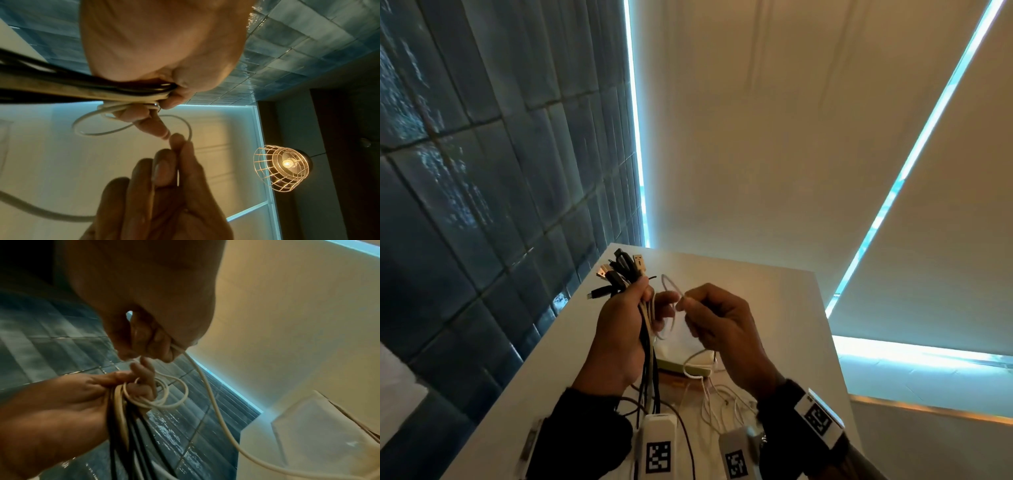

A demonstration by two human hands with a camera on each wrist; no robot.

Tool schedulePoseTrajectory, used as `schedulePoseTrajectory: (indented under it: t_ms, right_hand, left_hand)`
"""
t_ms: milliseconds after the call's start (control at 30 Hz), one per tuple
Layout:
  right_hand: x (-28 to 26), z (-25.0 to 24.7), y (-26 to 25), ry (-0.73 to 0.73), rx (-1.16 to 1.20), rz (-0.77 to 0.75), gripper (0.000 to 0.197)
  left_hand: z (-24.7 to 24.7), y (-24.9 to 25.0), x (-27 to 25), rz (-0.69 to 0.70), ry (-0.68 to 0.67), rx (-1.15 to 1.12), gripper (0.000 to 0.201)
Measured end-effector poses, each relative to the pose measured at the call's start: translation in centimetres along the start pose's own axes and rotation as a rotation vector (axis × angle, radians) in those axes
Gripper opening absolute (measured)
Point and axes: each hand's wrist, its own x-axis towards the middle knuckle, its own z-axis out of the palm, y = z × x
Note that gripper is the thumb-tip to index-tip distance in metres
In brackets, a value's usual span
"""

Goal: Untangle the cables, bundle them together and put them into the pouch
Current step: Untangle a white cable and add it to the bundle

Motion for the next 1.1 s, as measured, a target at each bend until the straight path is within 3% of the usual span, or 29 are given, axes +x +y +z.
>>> schedulePoseTrajectory:
  t_ms: [100,200,267,400,600,967,1100]
  right_hand:
    - [-0.5,0.4,0.0,-0.117,0.078,0.075,0.015]
    - [-1.1,-0.2,1.4,-0.140,0.069,0.185,0.018]
    - [-1.4,-1.0,2.5,-0.120,0.038,0.223,0.018]
    - [-1.5,-2.0,4.8,-0.060,-0.066,0.251,0.021]
    - [-1.2,-2.6,9.3,-0.035,-0.258,0.273,0.024]
    - [-3.2,-6.0,16.3,0.095,-0.649,0.589,0.025]
    - [-2.0,-6.0,14.5,0.311,-0.522,0.547,0.020]
  left_hand:
    - [-0.1,0.4,-0.3,-0.027,-0.087,-0.137,0.036]
    - [-0.2,1.3,-0.6,-0.038,-0.179,-0.343,0.035]
    - [-0.2,2.0,-0.9,0.018,-0.211,-0.364,0.035]
    - [0.1,2.7,-1.2,0.086,-0.249,-0.286,0.037]
    - [0.3,1.9,-1.5,0.089,-0.196,-0.218,0.040]
    - [-0.6,2.0,-0.3,0.180,-0.141,-0.051,0.039]
    - [-0.9,1.5,0.0,0.214,-0.088,0.069,0.038]
